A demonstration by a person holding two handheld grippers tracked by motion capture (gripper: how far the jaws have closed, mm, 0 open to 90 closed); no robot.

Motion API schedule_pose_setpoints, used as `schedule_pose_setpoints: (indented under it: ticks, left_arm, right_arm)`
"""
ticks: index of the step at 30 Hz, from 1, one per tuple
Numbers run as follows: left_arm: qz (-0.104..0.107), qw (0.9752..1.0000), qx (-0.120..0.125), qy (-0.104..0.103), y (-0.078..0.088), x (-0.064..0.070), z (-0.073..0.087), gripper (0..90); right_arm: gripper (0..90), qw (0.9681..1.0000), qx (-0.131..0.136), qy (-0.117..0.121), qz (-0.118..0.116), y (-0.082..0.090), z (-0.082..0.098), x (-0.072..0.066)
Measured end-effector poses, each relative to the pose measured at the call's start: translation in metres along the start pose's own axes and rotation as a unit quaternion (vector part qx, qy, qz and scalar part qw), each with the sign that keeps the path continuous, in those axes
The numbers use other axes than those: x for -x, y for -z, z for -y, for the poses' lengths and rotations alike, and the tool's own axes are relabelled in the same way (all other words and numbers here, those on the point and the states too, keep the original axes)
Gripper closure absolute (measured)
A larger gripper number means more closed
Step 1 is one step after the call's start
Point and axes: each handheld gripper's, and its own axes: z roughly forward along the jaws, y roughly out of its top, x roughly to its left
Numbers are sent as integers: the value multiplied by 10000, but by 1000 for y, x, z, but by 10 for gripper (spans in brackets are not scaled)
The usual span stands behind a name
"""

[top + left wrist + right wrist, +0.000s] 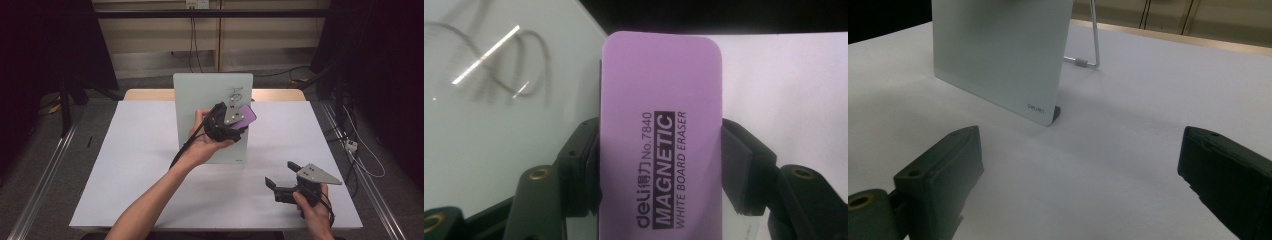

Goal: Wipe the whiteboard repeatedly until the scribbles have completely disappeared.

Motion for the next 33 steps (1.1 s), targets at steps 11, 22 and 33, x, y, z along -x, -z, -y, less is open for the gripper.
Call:
schedule_pose_setpoints:
  ticks: [11, 22, 33]
  left_arm:
    - [-771, 9967, 258, 79, 34, -40, -18, 408]
    - [-959, 9940, 26, -528, 17, -20, -24, 407]
    - [-580, 9961, -144, -653, -4, 10, -13, 408]
  right_arm:
    - [40, 10000, -22, 16, 14, -1, 0, 0]
    - [40, 10000, -22, 34, 13, -1, 0, 0]
    - [40, 10000, -11, 20, 3, 0, 0, 0]
